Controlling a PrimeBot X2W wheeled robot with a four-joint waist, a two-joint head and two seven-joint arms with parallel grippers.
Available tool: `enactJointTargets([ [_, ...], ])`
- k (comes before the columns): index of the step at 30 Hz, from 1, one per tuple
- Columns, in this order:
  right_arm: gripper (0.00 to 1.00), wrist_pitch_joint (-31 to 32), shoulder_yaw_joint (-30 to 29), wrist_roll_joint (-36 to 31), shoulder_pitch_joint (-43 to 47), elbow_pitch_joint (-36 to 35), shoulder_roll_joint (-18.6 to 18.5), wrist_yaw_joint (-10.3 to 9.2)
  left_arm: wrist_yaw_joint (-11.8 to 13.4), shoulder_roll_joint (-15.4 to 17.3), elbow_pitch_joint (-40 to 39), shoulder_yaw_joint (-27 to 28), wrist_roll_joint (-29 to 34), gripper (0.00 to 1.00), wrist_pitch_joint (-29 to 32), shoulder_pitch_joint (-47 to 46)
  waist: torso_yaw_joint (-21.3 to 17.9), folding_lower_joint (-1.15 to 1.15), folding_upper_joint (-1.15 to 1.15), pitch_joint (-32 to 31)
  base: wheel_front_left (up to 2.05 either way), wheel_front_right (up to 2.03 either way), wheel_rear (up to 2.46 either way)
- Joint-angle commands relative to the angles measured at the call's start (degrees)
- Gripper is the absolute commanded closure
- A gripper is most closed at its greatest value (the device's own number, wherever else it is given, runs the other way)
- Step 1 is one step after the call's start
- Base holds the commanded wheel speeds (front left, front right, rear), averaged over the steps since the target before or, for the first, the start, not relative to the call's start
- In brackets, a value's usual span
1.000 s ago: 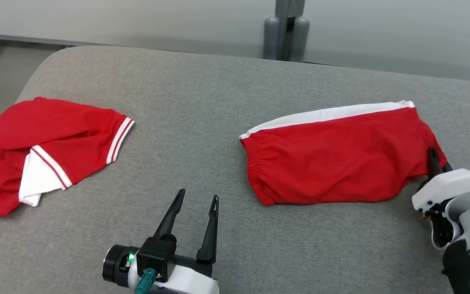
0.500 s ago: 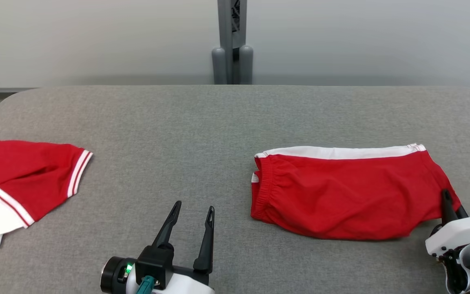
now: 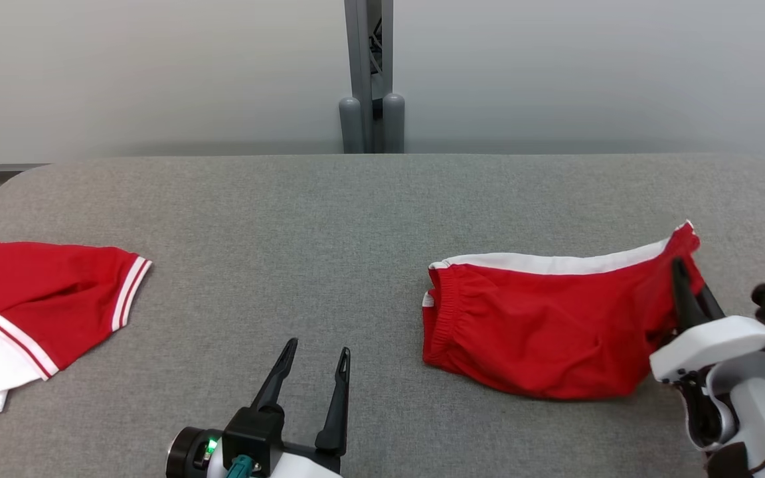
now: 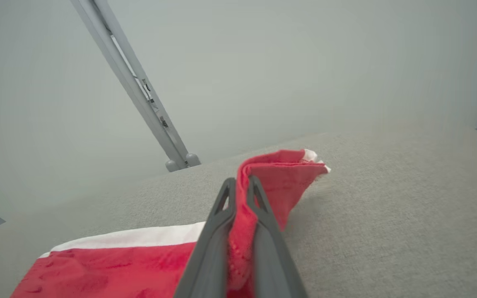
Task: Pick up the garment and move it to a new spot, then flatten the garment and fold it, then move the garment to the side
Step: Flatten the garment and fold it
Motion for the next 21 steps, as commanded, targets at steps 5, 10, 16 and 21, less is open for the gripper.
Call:
enactJointTargets([
  [5, 1.00, 0.00, 5.46, 1.20, -0.27, -5.39, 0.82, -0.02, -0.63, 0.43, 0.47, 0.62, -0.14, 0.00, -0.21, 0.97, 0.69, 0.00, 0.00, -0.76, 0.00, 0.00, 0.00],
  [10, 1.00, 2.42, 11.16, 3.05, -0.10, -10.79, 1.57, -0.02, -1.02, 0.44, 0.79, 0.74, 0.19, 0.00, -0.21, 0.14, 1.63, 0.00, 0.00, -0.66, 0.00, 0.00, 0.00],
  [16, 1.00, 4.31, 16.91, 4.21, 1.57, -14.55, 3.34, -0.02, -1.67, 0.52, 1.39, 0.89, 0.32, 0.00, -0.21, -0.87, 2.94, 0.00, 0.00, -0.30, 0.00, 0.00, 0.00],
  [21, 1.00, 5.20, 21.99, 3.61, 3.43, -13.81, 4.68, -0.02, -2.31, 0.24, 0.24, 1.32, -0.94, 0.00, -0.21, -0.51, 3.61, 0.00, 0.00, -0.53, 0.00, 0.00, 0.00],
])
